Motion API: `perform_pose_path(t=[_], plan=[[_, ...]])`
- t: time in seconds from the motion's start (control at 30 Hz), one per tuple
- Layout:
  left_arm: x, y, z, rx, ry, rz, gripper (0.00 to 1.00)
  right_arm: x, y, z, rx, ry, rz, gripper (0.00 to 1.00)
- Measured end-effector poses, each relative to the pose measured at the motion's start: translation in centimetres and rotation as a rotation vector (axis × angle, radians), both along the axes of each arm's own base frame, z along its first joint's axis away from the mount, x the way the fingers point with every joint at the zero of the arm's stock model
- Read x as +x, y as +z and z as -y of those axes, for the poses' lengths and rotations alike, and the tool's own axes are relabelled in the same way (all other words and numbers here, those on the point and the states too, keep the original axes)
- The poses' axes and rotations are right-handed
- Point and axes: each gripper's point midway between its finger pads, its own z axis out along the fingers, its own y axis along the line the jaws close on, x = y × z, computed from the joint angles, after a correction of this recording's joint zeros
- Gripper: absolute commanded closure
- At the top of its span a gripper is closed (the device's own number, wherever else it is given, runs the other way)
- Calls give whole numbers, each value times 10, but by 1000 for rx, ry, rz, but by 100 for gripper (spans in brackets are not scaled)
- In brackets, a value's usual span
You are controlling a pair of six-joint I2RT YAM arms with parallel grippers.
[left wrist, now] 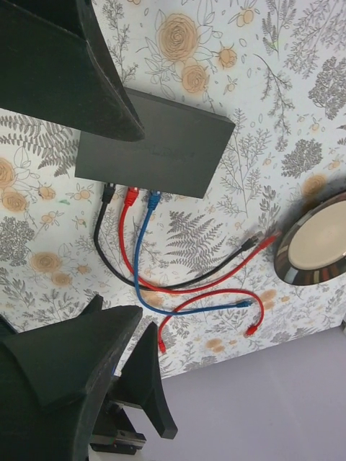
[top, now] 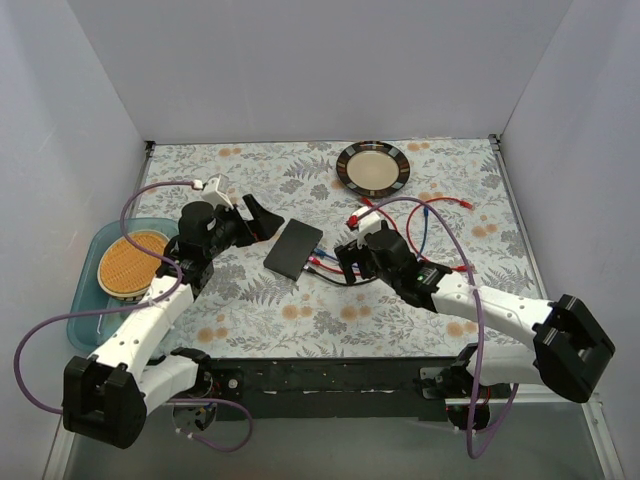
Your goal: Insert the plug into the switch port
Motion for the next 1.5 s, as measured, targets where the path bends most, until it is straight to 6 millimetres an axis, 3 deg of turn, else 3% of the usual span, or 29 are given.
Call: perform_pose_path(t=[0.2,0.3,0.57,0.63,0.67,0.8,1.0,1.2,1.33,1.5], plan=[[-1,-18,0,20,0,-64,2,4,-7,14,-50,-73,-15,4],[0,-26,0,35,-3,-89,2,16,-8,13,-85,-106,-36,4],[8,-32,1,71,-13,-117,2,81,1,25,-109,-242,-84,4],[10,-34,1,78,-15,-122,2,105,2,38,-103,-289,-106,5],[10,-35,1,80,-16,-124,2,123,2,50,-94,-328,-118,6],[10,-37,1,88,-19,-126,2,165,-7,101,-68,-451,-180,6],[11,-42,1,106,-25,-132,2,216,-32,188,-38,-666,-314,9],[13,-42,-1,134,-33,-121,2,255,-58,252,9,-813,-432,9],[18,-44,-1,151,-33,-121,2,256,-75,272,22,-850,-504,9],[20,-53,-1,168,-39,-142,2,250,-79,264,43,-830,-544,9]])
